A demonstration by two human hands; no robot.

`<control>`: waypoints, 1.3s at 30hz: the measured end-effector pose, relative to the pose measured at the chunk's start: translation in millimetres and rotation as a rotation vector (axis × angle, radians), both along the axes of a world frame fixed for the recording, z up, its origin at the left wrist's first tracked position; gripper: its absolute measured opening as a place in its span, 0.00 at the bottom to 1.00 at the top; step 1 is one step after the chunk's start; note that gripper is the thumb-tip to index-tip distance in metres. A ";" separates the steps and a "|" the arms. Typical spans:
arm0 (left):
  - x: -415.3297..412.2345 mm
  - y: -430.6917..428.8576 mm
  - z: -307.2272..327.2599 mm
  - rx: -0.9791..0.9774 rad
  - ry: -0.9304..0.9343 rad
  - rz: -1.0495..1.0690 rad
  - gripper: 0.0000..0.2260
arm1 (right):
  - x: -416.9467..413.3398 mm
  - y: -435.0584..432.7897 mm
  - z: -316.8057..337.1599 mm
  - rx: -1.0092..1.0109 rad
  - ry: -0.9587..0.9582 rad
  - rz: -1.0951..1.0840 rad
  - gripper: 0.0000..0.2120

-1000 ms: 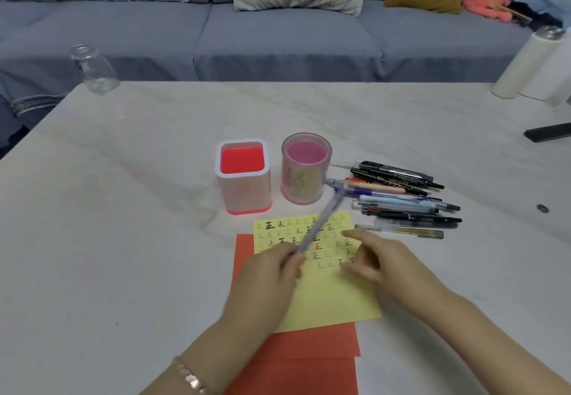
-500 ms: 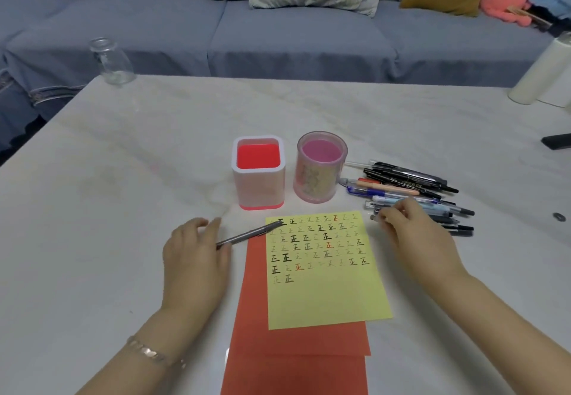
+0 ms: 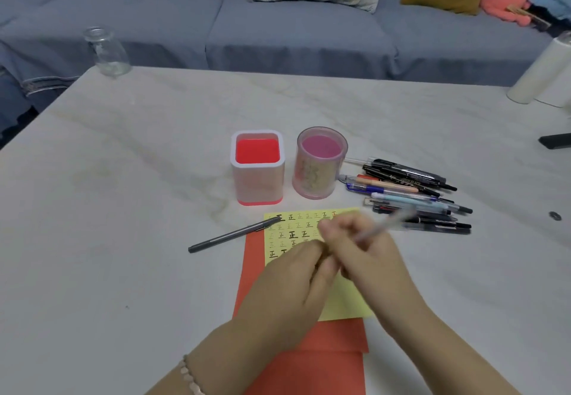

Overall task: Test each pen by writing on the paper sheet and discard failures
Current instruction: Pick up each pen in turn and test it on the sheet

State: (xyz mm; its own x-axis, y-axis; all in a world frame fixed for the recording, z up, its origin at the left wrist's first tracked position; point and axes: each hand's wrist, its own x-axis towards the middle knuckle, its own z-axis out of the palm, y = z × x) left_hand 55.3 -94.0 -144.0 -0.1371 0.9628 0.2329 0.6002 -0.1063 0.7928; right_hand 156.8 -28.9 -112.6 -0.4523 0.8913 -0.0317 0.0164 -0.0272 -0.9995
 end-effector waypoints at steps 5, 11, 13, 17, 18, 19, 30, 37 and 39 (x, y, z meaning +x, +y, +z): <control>-9.5 -5.5 -4.6 0.042 0.170 -0.010 0.16 | -8.5 -4.3 -14.9 -0.027 -0.111 -0.034 0.22; -21.5 -11.2 2.9 -0.098 0.157 -0.023 0.16 | -3.6 -4.7 -5.7 -0.099 0.051 -0.014 0.19; -31.9 -13.0 -4.6 -0.166 0.180 0.104 0.09 | 2.5 -1.2 -5.9 -0.087 0.072 -0.119 0.18; -65.5 -14.6 -50.8 -0.217 0.406 0.277 0.10 | 16.6 2.3 -18.8 -0.079 -0.003 -0.205 0.18; -72.5 -15.0 -61.3 -0.188 0.472 0.281 0.12 | 19.2 0.5 -23.1 -0.084 -0.024 -0.200 0.19; -78.4 -15.1 -68.4 -0.163 0.524 0.293 0.13 | 21.0 -2.3 -26.4 -0.088 -0.039 -0.193 0.19; -106.6 16.4 -75.8 -0.118 0.567 0.367 0.16 | 25.4 -6.9 -35.2 -0.093 -0.074 -0.185 0.19; -85.6 -0.2 -67.7 -0.086 0.511 0.386 0.19 | 27.9 1.4 -40.2 -0.045 -0.097 -0.234 0.18; -67.8 -10.1 -64.6 -0.037 0.433 0.253 0.21 | 27.6 2.7 -42.7 -0.033 -0.092 -0.239 0.17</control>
State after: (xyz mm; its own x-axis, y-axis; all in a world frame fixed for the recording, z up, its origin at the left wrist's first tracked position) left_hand -12.5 -104.1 -208.6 -0.2658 0.9205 0.2864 0.8784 0.1088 0.4653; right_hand 184.4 -26.2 -155.4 -0.2224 0.9705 -0.0936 0.0966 -0.0736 -0.9926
